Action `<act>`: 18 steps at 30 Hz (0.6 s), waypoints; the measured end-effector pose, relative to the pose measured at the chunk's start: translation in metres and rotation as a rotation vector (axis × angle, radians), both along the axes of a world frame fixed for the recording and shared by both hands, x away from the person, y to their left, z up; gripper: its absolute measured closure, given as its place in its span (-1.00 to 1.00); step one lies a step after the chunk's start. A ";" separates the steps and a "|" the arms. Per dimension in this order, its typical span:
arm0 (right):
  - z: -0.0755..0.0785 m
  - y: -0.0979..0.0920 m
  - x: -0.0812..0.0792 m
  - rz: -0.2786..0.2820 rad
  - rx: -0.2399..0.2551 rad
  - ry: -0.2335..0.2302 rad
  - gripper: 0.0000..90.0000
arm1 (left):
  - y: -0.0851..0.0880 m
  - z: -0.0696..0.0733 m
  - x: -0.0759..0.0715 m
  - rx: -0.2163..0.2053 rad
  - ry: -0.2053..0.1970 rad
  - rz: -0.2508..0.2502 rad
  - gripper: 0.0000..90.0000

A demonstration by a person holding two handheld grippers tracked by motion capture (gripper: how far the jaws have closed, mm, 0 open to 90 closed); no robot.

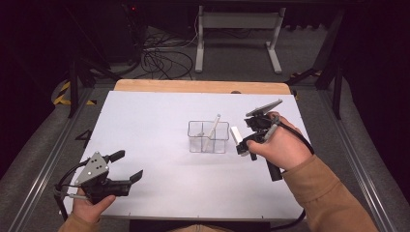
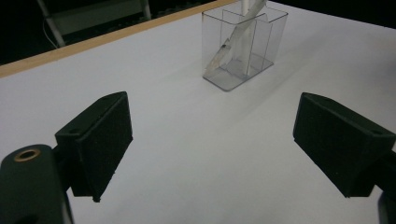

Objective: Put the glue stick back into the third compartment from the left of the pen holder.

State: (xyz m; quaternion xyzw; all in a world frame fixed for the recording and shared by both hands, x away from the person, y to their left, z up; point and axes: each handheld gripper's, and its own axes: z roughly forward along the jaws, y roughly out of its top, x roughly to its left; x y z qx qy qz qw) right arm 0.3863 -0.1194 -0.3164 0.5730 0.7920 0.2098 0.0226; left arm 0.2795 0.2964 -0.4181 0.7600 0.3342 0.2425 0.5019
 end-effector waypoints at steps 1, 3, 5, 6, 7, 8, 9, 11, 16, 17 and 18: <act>0.000 0.001 0.001 0.002 0.002 0.007 0.50 | 0.000 0.000 0.000 0.006 -0.003 -0.001 -0.72; 0.001 0.002 0.003 0.001 0.001 0.013 0.50 | 0.001 0.000 -0.001 0.007 -0.004 0.004 -0.72; 0.003 0.005 0.006 0.003 -0.003 0.023 0.50 | 0.001 0.000 -0.001 0.007 -0.002 0.003 -0.72; 0.003 0.006 0.007 0.003 -0.005 0.029 0.50 | 0.002 0.000 -0.001 0.007 -0.002 0.004 -0.72; 0.004 0.007 0.008 0.003 -0.006 0.036 0.50 | 0.002 0.000 -0.002 0.006 -0.001 0.007 -0.72; 0.005 0.008 0.009 0.002 -0.008 0.041 0.50 | 0.002 0.000 -0.002 0.005 -0.001 0.010 -0.72; 0.005 0.009 0.011 0.004 -0.008 0.042 0.50 | 0.003 0.000 -0.003 0.006 -0.003 0.010 -0.72; 0.006 0.012 0.013 0.009 -0.012 0.044 0.50 | 0.003 0.000 -0.004 -0.001 0.000 0.015 -0.72; 0.007 0.016 0.019 0.025 -0.022 0.061 0.50 | 0.004 0.000 -0.004 0.002 0.000 0.018 -0.72; 0.006 0.018 0.021 0.032 -0.023 0.067 0.50 | 0.004 0.000 -0.005 0.001 0.001 0.017 -0.72; 0.006 0.018 0.021 0.036 -0.026 0.073 0.50 | 0.004 0.000 -0.005 0.003 0.001 0.018 -0.72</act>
